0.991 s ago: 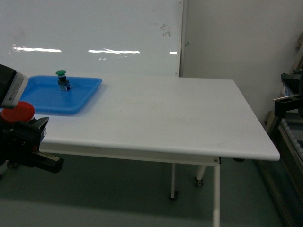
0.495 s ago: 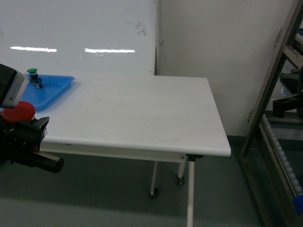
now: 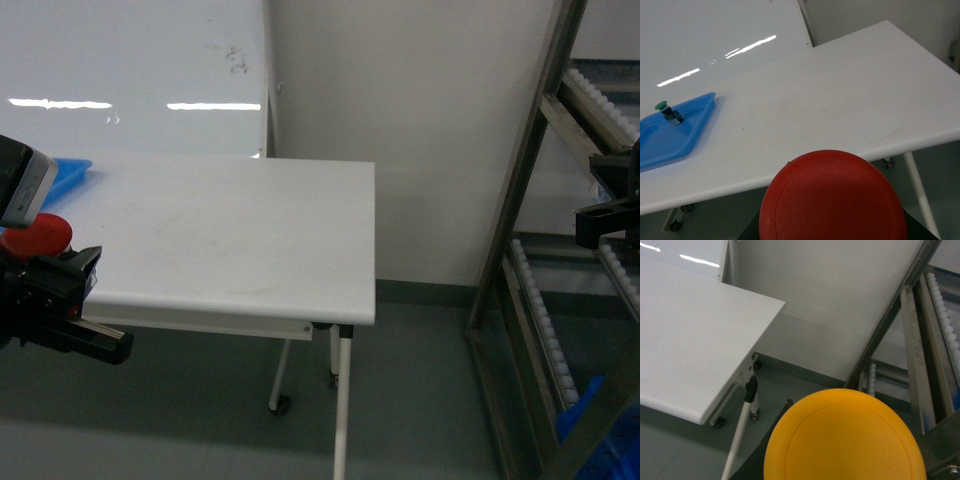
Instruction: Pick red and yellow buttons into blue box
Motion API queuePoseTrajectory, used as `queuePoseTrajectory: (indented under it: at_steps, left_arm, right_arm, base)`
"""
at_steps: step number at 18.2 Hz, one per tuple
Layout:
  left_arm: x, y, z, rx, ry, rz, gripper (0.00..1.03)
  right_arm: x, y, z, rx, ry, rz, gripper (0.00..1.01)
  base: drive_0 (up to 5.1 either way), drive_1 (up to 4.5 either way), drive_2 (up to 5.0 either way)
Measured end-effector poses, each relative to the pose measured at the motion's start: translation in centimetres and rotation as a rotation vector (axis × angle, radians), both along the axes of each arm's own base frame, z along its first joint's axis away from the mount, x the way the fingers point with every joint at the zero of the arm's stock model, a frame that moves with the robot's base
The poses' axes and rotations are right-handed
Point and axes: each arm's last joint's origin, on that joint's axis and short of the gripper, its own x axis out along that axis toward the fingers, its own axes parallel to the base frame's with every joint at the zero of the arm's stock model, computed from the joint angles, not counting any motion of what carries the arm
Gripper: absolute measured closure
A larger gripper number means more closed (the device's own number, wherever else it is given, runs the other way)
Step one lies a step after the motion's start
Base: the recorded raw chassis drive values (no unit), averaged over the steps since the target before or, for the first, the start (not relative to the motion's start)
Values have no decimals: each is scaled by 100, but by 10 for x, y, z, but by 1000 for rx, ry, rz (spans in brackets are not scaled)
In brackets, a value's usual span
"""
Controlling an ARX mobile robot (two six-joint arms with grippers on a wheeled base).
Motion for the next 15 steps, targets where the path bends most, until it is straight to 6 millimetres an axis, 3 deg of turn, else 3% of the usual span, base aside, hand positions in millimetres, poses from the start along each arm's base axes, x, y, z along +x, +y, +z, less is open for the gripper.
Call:
queuePoseTrajectory:
  at_steps: [8, 15]
  left_arm:
    - [0, 0, 0, -1, 0, -3, 78]
    - [0, 0, 0, 0, 3, -2, 78]
  right_arm:
    - [0, 0, 0, 0, 1, -1, 75]
    - [0, 0, 0, 0, 0, -2, 75]
  base:
    - [479, -238, -238]
    - [451, -403, -76]
